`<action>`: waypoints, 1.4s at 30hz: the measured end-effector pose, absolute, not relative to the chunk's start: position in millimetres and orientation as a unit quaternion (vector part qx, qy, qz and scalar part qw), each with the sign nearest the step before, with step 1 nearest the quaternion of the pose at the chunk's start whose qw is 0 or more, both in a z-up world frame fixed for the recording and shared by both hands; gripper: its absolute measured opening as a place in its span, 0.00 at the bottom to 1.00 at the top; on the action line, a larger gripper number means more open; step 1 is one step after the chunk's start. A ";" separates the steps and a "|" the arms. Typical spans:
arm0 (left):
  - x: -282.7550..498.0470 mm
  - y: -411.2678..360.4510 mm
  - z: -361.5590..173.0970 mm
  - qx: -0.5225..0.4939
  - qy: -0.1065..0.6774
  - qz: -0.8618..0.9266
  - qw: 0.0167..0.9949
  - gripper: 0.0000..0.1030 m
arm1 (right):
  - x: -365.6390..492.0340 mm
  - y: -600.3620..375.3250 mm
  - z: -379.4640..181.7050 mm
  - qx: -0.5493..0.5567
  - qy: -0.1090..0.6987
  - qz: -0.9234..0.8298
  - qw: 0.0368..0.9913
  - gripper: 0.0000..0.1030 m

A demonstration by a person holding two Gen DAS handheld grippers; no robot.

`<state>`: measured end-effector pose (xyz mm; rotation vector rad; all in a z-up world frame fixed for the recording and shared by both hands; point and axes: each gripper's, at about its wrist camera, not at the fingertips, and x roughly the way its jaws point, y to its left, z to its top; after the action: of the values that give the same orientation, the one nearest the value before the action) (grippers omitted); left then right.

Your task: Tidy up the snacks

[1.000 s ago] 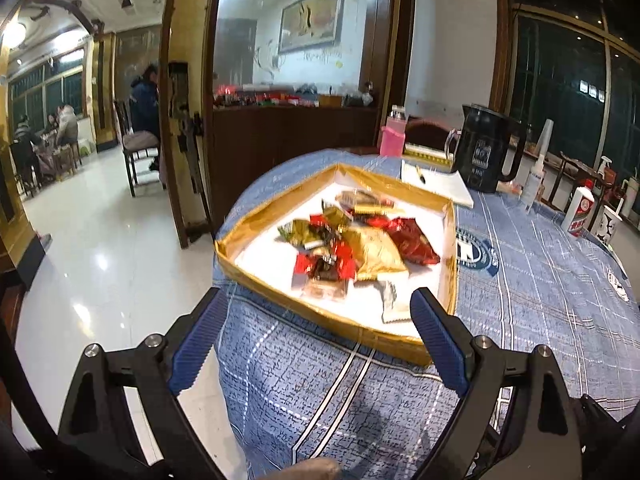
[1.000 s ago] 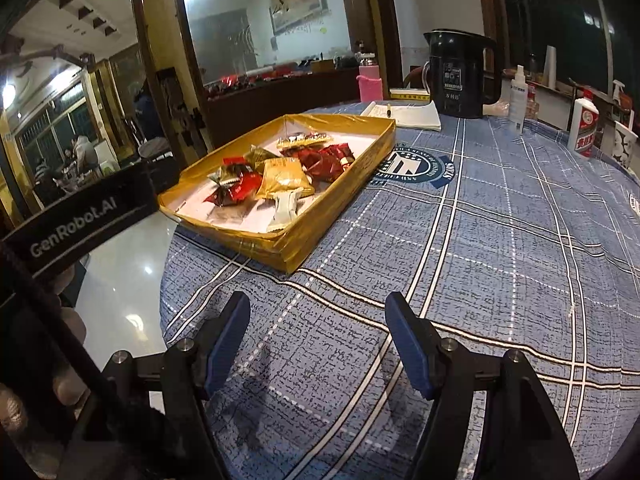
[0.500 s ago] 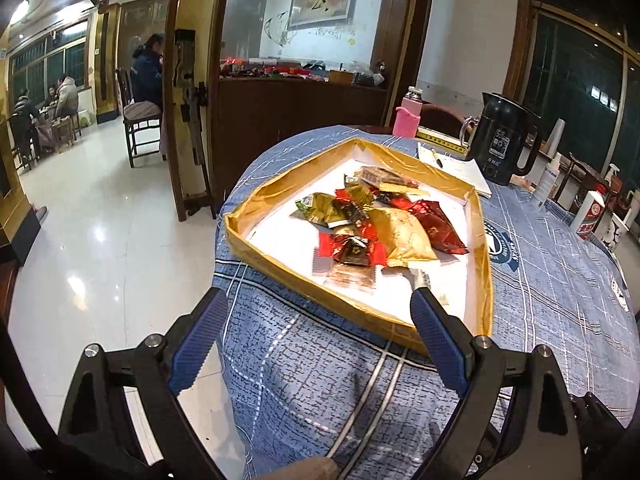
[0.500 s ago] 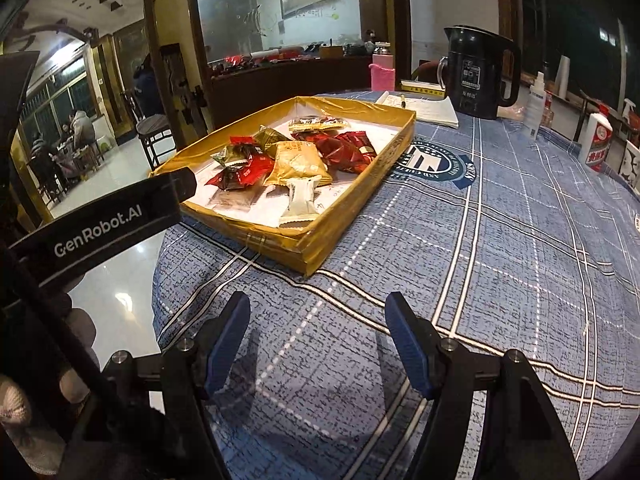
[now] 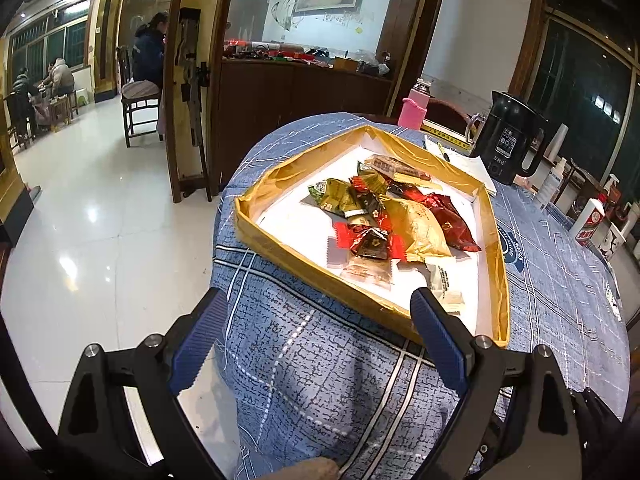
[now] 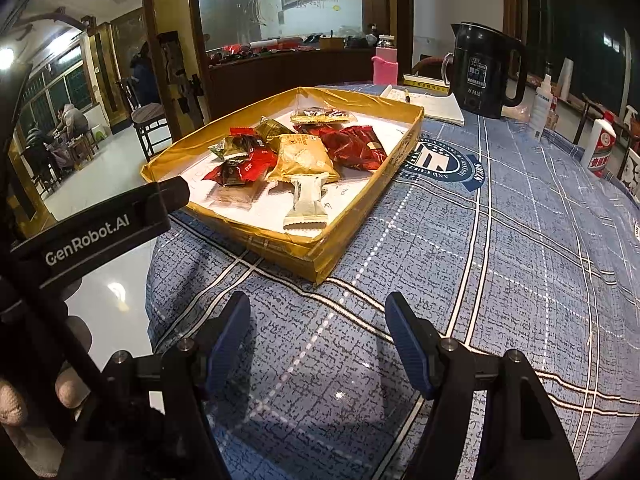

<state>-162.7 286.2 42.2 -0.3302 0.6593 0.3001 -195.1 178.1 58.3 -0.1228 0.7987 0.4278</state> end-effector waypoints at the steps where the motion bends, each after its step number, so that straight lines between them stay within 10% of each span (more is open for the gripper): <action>1: -162.7 287.7 41.5 -0.163 0.322 0.146 0.921 0.90 | -194.8 180.0 58.7 -0.062 0.385 0.207 0.897 0.68; 42: -162.2 309.1 28.1 -0.177 0.338 0.165 0.910 0.90 | -172.5 216.6 69.6 -0.152 0.373 0.162 0.900 0.68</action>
<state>-162.2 309.1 28.1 -0.3651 0.6961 0.3401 -172.5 216.6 69.6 -0.3155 0.7727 0.3362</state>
